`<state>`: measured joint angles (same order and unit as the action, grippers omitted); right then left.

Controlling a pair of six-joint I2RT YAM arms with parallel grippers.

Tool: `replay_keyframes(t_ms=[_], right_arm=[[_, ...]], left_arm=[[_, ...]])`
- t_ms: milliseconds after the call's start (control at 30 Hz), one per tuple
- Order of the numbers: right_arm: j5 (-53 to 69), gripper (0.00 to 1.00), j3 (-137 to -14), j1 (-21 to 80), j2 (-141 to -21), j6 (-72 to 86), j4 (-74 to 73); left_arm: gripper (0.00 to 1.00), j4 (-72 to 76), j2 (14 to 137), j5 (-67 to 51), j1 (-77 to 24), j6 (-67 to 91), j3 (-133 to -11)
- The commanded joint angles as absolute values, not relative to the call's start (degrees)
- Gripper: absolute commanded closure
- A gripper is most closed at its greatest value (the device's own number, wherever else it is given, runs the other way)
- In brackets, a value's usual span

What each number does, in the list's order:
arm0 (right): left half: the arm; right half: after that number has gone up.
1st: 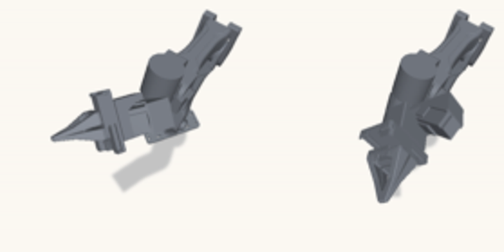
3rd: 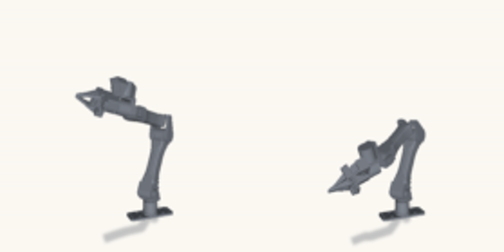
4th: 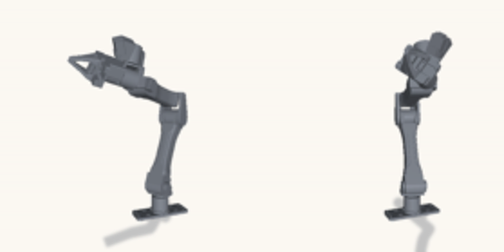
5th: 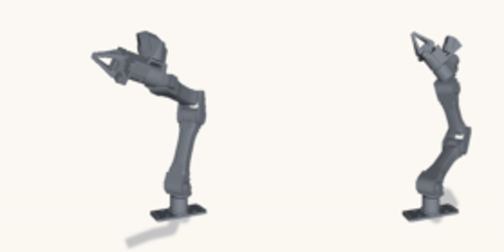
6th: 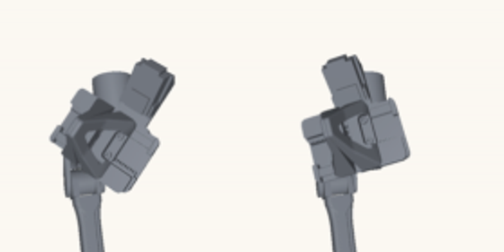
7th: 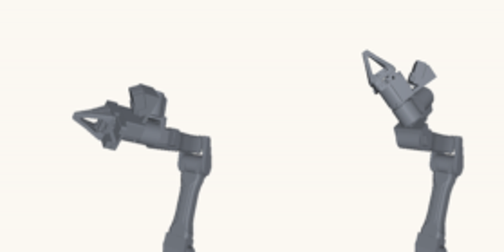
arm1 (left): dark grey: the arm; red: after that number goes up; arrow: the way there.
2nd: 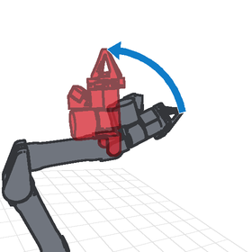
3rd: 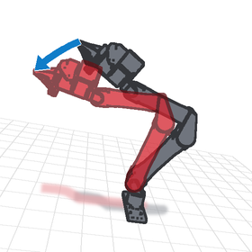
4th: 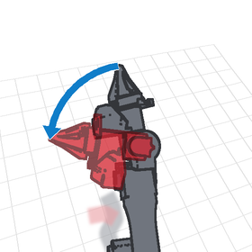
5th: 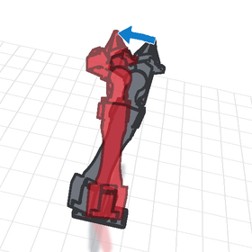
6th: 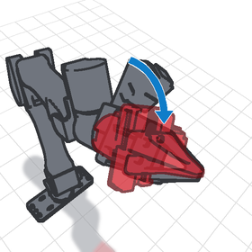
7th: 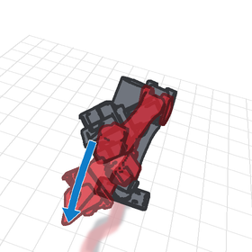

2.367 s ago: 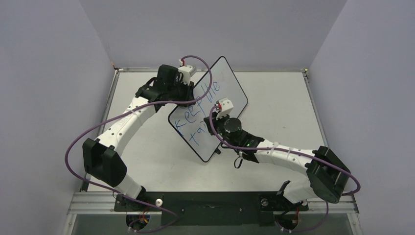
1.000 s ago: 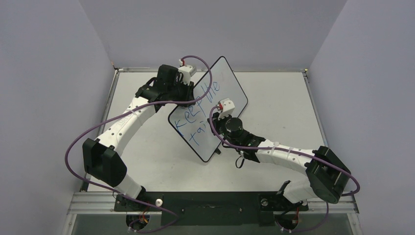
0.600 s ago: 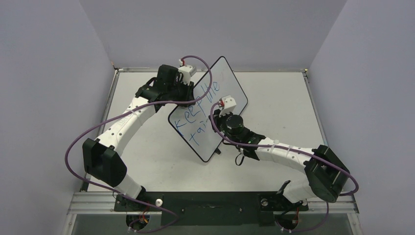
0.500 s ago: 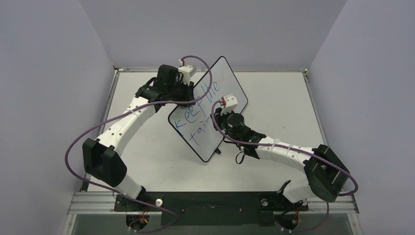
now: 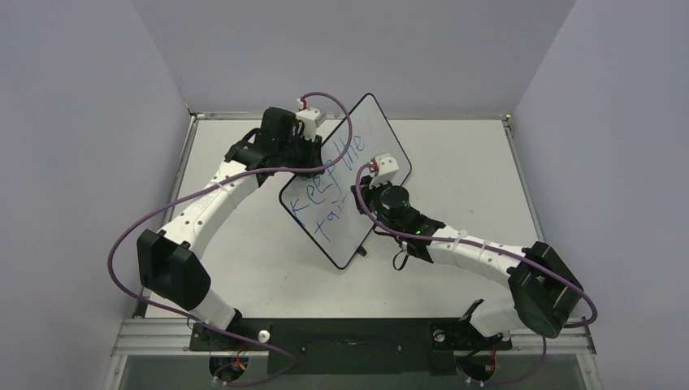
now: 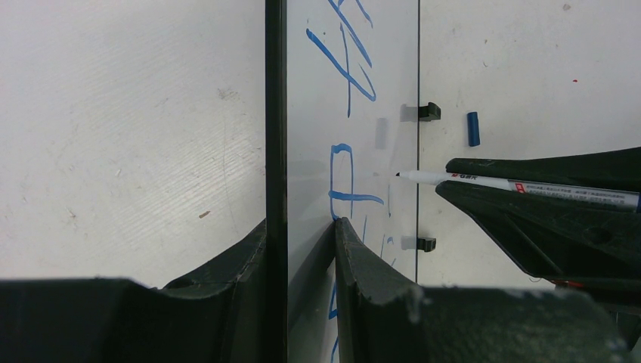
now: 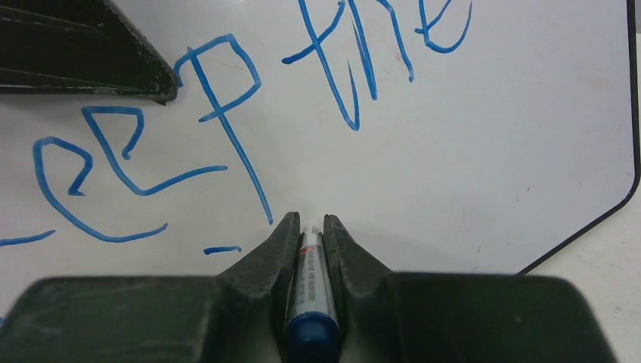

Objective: Write a sentence on the whiteboard

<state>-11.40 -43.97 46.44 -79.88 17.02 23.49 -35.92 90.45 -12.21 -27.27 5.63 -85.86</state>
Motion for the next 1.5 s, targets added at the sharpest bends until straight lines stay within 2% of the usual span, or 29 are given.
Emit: replay_keyframes(t_ms=[0,833,1467], right_arm=[[-9.5,1.00,-44.7,46.4,-76.8,18.2,26.5],[-7.0,1.00,-45.7,47.0,-80.8,19.6,27.7],[-6.7,1.00,-42.4,47.9,-79.6,20.6,27.2]], left_arm=[[1.00,-38.2,93.6,-8.0,-30.1,0.8,-82.4],[1.00,-38.2,93.4,-8.0,-30.1,0.6,-82.4],[1.00,-38.2,93.5,-8.1,-30.1,0.7,-82.4]])
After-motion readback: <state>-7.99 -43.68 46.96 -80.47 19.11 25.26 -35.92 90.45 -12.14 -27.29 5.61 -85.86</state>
